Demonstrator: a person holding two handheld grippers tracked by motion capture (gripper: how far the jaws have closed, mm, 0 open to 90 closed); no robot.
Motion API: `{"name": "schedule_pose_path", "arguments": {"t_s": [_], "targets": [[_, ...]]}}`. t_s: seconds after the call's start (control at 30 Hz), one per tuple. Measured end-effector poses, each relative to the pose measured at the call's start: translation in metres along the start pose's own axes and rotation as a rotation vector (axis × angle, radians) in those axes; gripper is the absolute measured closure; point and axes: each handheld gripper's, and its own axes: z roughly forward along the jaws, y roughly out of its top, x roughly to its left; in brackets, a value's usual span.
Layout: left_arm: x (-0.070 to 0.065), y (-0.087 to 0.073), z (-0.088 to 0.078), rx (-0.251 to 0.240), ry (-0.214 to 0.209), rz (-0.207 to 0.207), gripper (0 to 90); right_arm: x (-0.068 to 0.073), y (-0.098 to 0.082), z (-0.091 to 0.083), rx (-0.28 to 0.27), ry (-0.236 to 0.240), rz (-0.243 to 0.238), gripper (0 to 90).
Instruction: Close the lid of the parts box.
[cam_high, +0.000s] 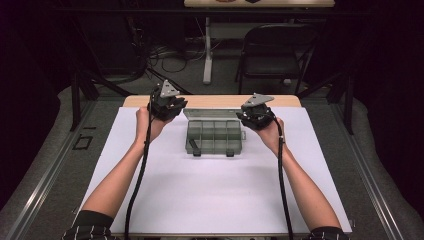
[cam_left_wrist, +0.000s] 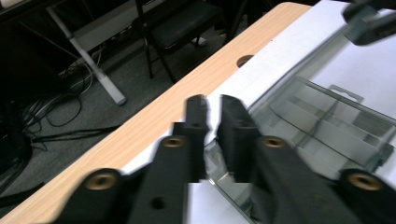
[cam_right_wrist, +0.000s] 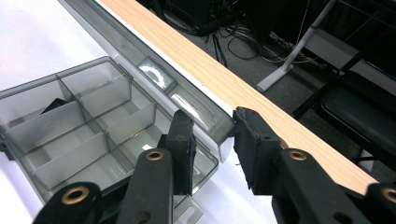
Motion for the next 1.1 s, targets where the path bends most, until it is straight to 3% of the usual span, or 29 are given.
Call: {"name": "schedule_pose_path", "arguments": {"t_s": [0.13, 0.33, 0.4, 0.57, 0.7, 0.83, 0.87, 0.97, 1.1], "targets": [[0.003, 0.002, 0.012, 0.042, 0.004, -0.014, 90.0, 0.002, -0.002, -0.001, 0.006, 0.004, -0.004, 66.8], [0.000, -0.006, 0.024, 0.098, -0.044, -0.016, 89.9, 0.004, -0.004, -0.005, 0.007, 0.018, -0.010, 64.7], [-0.003, -0.010, 0.025, 0.108, -0.054, -0.011, 89.9, 0.005, -0.005, -0.006, 0.011, 0.033, -0.010, 59.5], [-0.008, -0.018, 0.023, 0.120, -0.076, 0.001, 90.0, 0.009, -0.009, -0.012, 0.000, 0.132, -0.002, 39.5], [-0.011, -0.026, 0.019, 0.113, -0.102, -0.003, 90.0, 0.010, -0.012, -0.019, -0.020, 0.206, 0.018, 37.2], [-0.016, -0.033, 0.018, 0.102, -0.123, -0.007, 90.0, 0.013, -0.012, -0.026, -0.060, 0.240, 0.026, 60.6], [-0.017, -0.035, 0.018, 0.098, -0.125, -0.007, 90.0, 0.015, -0.011, -0.028, -0.068, 0.234, 0.028, 69.3], [-0.022, -0.041, 0.019, 0.094, -0.136, -0.011, 90.0, 0.019, -0.013, -0.028, -0.082, 0.224, 0.030, 84.6], [-0.028, -0.051, 0.021, 0.102, -0.157, -0.009, 90.0, 0.026, -0.019, -0.023, -0.051, 0.217, 0.030, 89.9]]}}
